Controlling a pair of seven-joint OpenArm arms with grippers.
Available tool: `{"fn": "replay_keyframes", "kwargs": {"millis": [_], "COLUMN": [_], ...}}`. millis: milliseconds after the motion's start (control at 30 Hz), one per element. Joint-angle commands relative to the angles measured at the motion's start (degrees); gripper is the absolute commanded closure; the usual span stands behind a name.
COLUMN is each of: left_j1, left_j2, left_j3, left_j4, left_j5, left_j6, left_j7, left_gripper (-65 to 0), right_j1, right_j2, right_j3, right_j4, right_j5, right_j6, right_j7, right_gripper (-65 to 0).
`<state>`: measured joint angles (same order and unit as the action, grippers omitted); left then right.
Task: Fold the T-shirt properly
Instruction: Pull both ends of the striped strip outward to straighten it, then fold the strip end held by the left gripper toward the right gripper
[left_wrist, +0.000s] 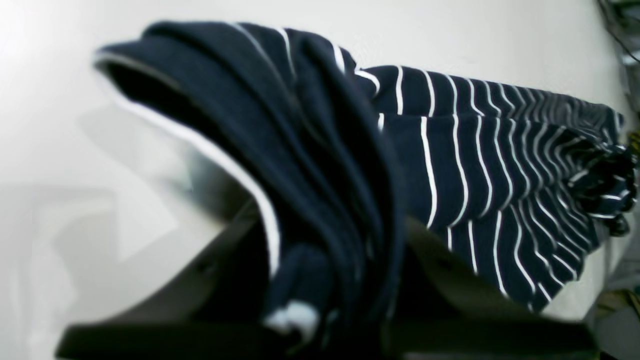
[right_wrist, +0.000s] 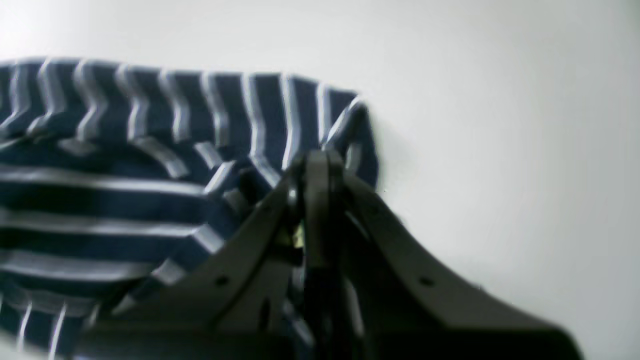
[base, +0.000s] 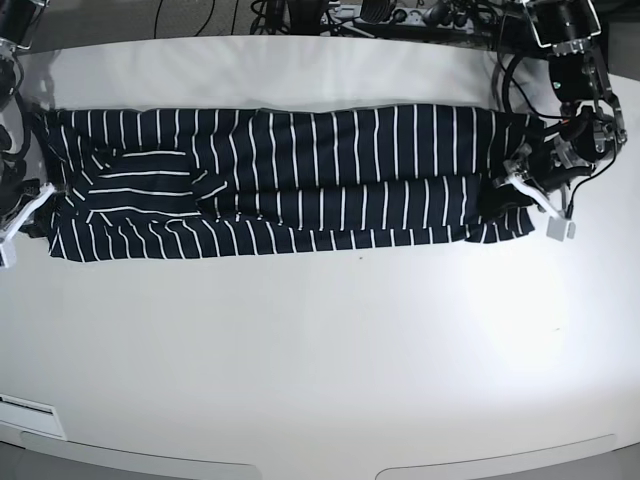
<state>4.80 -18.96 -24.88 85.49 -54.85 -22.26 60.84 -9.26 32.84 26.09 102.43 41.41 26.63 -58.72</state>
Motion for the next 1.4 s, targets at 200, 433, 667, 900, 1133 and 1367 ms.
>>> {"fn": "replay_keyframes", "kwargs": {"millis": [200, 433, 667, 900, 1133, 1367], "left_j1": [-0.04, -0.04, -0.07, -0.24, -0.70, -1.09], "left_j2": [-1.18, -1.20, -1.20, -1.14, 1.97, 7.96], "left_j3": [-0.22, -0.22, -0.22, -0.22, -0.20, 2.49], "left_j4": [0.28, 0.28, 0.28, 1.20, 7.45, 9.01], "left_j5": [-1.73, -5.25, -17.44, -30.15, -30.15, -30.15], "left_j6": [-1.92, -4.72, -10.99, -16.26, -16.15, -17.74], "left_j7": [1.51, 2.21, 6.38, 15.52, 15.50, 13.77], "left_gripper": [0.0, 0.0, 0.0, 0.0, 0.0, 0.0], "right_j1": [-2.47, -0.48, 1.53, 1.53, 1.49, 1.49], "right_j2": [-4.11, -5.53, -5.51, -5.51, -5.53, -5.53], "right_j3": [0.37, -3.98, -12.52, -13.46, -13.46, -13.46], "right_j4": [-2.08, -15.39, -23.08, -23.04, -23.04, -23.04], "right_j5": [2.64, -5.01, -10.62, -10.19, -9.92, -9.77], "right_j6": [5.66, 7.91, 4.31, 2.69, 2.49, 4.00], "right_j7": [3.41, 10.25, 10.58, 10.19, 8.50, 7.45], "right_gripper": [0.0, 0.0, 0.0, 0.0, 0.0, 0.0]}}
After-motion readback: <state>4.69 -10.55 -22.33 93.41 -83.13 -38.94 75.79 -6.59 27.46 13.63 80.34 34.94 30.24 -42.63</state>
